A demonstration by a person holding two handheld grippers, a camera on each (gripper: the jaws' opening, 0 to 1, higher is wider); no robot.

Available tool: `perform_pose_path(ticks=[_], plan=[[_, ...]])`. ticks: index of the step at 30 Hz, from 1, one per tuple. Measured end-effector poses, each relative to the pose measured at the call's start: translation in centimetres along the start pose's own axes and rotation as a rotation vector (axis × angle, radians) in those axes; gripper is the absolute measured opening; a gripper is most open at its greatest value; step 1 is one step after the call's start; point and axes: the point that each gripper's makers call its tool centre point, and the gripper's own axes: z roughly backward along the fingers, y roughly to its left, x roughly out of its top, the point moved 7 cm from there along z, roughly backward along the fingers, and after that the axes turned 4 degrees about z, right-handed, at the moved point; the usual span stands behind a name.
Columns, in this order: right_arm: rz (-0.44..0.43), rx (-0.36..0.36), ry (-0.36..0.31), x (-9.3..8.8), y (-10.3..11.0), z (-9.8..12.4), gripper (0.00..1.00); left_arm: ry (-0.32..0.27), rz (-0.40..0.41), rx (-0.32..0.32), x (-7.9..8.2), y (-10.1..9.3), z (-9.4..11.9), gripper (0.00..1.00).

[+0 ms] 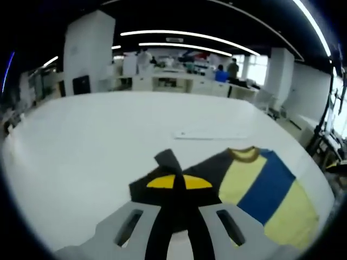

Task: Fold the garment on the visible template until the final outline fits inside the template.

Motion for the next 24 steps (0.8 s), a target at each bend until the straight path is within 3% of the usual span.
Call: perform_pose_path(ticks=[13, 24], plan=[[-0.013, -0.006, 0.01, -1.6, -0.8, 0.3, 0.99, 0.034, -0.045, -0.101, -0.4, -5.3, -2.9, 0.01], [-0.025, -0.006, 0.019, -2.0, -0.8, 0.1, 0.98, 0.003, -0.078, -0.172, 0.1, -9.6, -4.0, 0.01]])
